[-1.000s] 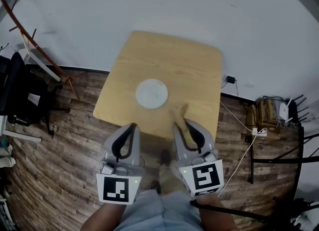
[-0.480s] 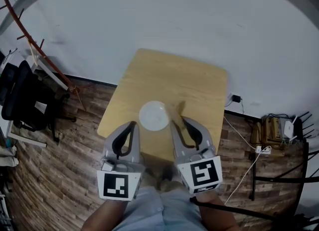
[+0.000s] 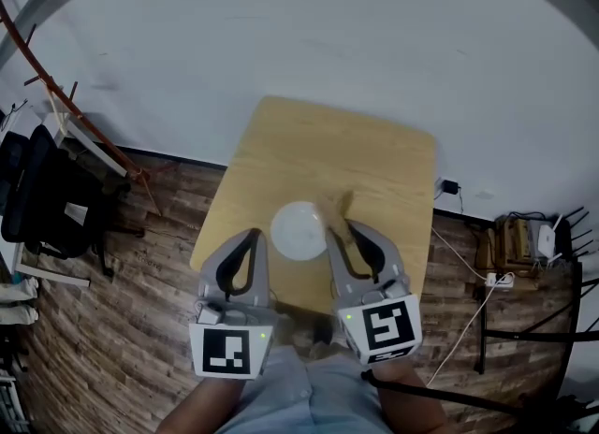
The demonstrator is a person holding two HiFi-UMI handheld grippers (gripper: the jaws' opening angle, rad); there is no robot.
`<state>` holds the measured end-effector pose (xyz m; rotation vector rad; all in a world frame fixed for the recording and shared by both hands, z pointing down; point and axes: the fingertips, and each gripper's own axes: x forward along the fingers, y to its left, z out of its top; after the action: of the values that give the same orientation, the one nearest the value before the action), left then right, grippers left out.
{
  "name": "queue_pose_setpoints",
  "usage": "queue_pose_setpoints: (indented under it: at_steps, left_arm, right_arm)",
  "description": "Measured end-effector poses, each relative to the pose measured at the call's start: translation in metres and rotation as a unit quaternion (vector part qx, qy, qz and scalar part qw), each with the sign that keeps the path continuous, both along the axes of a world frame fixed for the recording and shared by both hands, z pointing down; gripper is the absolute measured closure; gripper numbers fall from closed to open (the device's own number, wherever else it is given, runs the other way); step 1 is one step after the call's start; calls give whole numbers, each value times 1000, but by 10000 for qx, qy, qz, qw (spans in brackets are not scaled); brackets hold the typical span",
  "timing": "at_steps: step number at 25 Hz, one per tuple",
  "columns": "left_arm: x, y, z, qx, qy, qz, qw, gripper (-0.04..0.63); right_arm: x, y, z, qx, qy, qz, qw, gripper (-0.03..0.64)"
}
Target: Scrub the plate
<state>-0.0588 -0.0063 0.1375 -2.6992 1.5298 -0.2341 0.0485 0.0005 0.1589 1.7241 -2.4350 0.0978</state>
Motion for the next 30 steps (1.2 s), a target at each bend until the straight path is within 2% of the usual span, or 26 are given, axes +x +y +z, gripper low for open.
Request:
queue_pose_setpoints:
  at_steps: [4,8,16,20,25,30]
  left_arm:
    - [-5,-24,13,-261,-11,207,9994,575]
    - [-8,-46,40,-614,-30,354,9975,575]
    - [-10,-77,105,-1306,-140,671,9891,575]
    - [-17,-80,141,-1846,-132,792,9795,575]
    - [-17,-99,183,-2119,-262,947,9723,575]
    - [-20,-103,224,-2781,-197,1109,9539,575]
  right_arm:
    - [-3,-18,9,-133,101,235,9996,545]
    - [-3,-32,34,-461,161,420,9979,545]
    - [-9,-52,96,-1139,169,678,9910,545]
    - [-14,-53,129,-1582,100,769,9844,545]
    - [-19,-67,168,-1899,53,789,9786,545]
    - [-30,-63,213,-2493,-23,838,9648,545]
